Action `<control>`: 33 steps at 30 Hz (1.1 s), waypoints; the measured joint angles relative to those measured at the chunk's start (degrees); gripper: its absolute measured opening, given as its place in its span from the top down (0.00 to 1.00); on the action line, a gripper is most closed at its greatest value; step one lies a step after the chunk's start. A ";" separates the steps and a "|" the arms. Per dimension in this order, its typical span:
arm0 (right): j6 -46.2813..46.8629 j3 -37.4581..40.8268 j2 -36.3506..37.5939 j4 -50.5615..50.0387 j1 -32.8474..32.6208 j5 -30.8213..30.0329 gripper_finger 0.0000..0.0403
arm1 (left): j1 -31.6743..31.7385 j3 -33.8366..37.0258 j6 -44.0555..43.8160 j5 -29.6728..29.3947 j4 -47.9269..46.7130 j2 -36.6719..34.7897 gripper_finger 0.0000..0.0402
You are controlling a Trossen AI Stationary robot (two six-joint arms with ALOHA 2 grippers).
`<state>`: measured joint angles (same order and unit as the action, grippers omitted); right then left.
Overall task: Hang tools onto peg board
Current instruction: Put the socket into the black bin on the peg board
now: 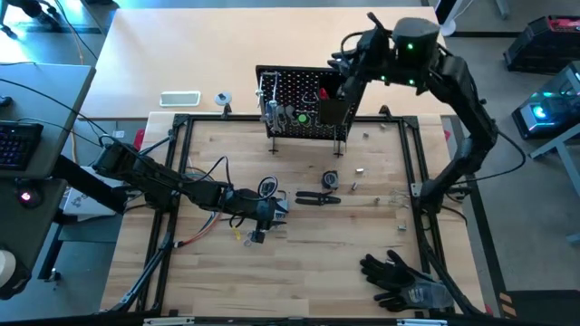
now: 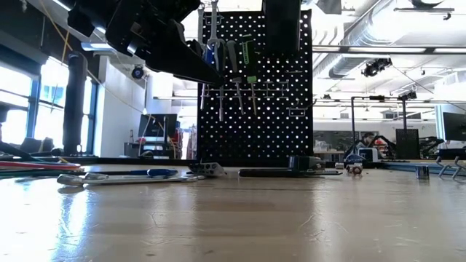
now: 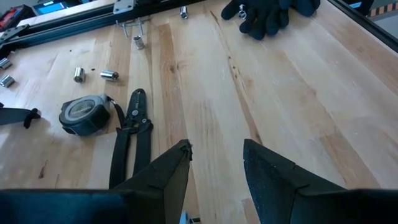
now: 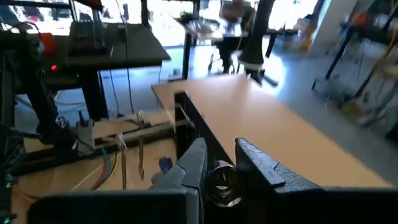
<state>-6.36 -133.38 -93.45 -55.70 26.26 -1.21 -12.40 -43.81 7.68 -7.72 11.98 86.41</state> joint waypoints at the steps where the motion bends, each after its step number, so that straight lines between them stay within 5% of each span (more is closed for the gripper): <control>1: 0.33 0.00 -0.10 -1.08 0.79 0.45 0.88 | 0.00 0.00 0.03 0.01 -0.04 0.00 0.65; 33: 2.46 0.07 -0.50 -6.12 3.39 3.64 0.78 | 0.44 0.00 0.69 0.03 -0.08 0.00 0.65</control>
<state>-3.90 -133.32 -93.95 -61.82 29.65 2.43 -11.97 -43.81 8.37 -7.68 11.90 86.41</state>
